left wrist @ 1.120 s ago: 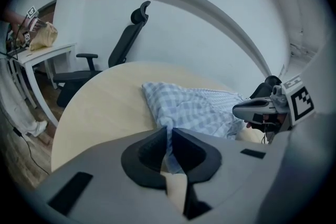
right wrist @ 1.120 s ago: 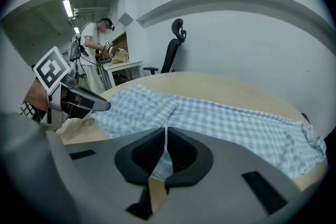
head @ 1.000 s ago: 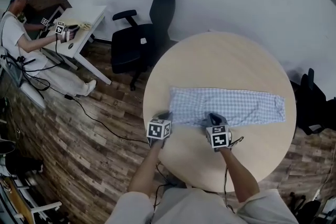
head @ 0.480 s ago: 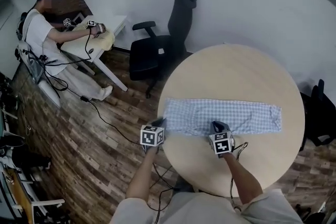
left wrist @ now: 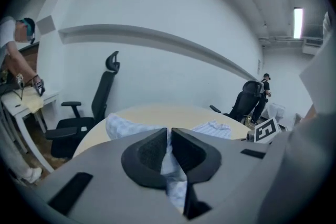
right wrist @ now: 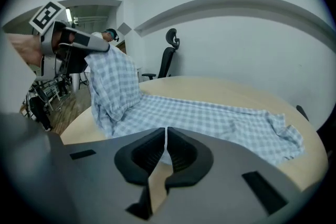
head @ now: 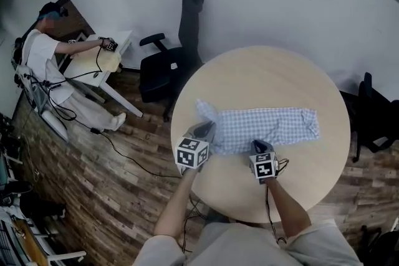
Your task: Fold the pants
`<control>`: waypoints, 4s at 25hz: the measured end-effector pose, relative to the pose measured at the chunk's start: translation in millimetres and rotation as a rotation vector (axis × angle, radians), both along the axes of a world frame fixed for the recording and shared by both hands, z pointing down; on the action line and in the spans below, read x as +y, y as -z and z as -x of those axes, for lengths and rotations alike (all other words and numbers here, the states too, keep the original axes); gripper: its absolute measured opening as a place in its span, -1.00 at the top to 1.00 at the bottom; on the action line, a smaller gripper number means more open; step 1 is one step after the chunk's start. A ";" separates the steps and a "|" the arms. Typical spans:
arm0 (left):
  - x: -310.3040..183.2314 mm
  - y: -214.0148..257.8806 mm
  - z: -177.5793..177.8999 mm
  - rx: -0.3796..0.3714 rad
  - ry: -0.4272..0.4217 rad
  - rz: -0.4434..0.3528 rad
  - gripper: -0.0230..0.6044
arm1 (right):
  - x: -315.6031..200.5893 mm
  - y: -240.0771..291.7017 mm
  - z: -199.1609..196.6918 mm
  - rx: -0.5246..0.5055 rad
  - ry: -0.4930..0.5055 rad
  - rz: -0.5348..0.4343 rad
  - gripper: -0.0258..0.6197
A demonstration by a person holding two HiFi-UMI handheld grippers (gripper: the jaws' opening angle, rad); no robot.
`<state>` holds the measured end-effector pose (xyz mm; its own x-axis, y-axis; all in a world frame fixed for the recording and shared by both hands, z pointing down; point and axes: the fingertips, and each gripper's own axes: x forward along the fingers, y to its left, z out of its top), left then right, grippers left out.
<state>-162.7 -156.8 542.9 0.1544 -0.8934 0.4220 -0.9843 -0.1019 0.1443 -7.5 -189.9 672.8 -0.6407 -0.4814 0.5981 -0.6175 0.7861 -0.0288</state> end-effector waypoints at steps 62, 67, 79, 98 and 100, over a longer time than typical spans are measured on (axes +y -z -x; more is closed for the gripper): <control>92.9 -155.4 82.1 0.077 0.243 0.362 0.68 | 18.0 -10.6 25.4 -0.019 0.188 0.045 0.80; 76.6 -120.7 75.8 0.013 0.208 0.234 0.69 | 19.6 -14.0 23.4 -0.002 0.165 0.045 0.80; -36.4 28.3 -110.0 -0.113 -0.242 -0.120 0.69 | -16.1 2.8 -78.5 -0.037 -0.090 0.027 0.80; -36.3 -91.3 -402.6 -0.060 -0.858 0.119 0.45 | -41.4 -20.7 -291.0 -0.013 -0.470 0.047 0.80; -44.0 -94.9 -415.9 0.001 -0.832 0.136 0.43 | -43.3 -19.7 -291.5 0.004 -0.457 0.045 0.80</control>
<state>253.2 -200.8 637.8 0.7400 -0.4300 0.5173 -0.5961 -0.7755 0.2081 284.0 -233.1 692.5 -0.3658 -0.6880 0.6268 -0.9010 0.4307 -0.0531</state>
